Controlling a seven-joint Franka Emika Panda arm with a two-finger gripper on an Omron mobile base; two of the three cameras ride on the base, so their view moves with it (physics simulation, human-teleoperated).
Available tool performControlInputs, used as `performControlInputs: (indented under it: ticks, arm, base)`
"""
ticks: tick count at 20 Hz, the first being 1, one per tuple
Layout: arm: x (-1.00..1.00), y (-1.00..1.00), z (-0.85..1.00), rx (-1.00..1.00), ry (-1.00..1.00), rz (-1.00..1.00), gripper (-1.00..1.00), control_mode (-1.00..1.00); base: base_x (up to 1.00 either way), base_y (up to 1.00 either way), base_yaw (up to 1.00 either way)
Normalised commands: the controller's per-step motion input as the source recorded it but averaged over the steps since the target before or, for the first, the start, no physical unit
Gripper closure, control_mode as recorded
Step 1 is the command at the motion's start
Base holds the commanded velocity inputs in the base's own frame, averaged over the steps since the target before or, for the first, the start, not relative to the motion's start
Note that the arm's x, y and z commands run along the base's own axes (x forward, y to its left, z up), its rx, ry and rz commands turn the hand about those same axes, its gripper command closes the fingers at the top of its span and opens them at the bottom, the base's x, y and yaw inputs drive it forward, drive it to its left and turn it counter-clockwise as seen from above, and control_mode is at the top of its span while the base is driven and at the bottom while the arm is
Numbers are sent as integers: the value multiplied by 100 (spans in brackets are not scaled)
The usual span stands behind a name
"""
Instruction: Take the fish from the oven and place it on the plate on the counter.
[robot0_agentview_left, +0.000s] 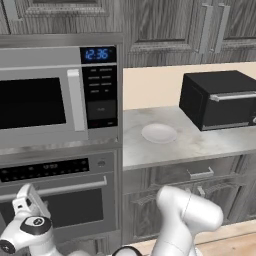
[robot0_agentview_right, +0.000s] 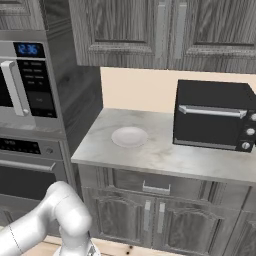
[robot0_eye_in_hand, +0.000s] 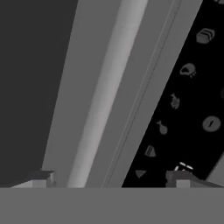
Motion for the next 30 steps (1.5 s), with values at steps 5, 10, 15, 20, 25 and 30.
performControlInputs:
  ticks: [5,10,15,20,25,30]
  arm:
    - [8,0,-9,5,0,-6,-100,-100]
    - [7,0,-43,19,-1,0,-100,-100]
    - [20,0,-54,24,-5,0,-100,-100]
    - [17,0,-6,16,-1,0,-100,-100]
    - [32,0,2,6,0,0,-100,-100]
    - [54,0,6,3,0,0,-100,-100]
  base:
    - [0,0,0]
    - [0,0,0]
    - [0,0,0]
    - [0,0,0]
    - [0,0,0]
    - [0,0,0]
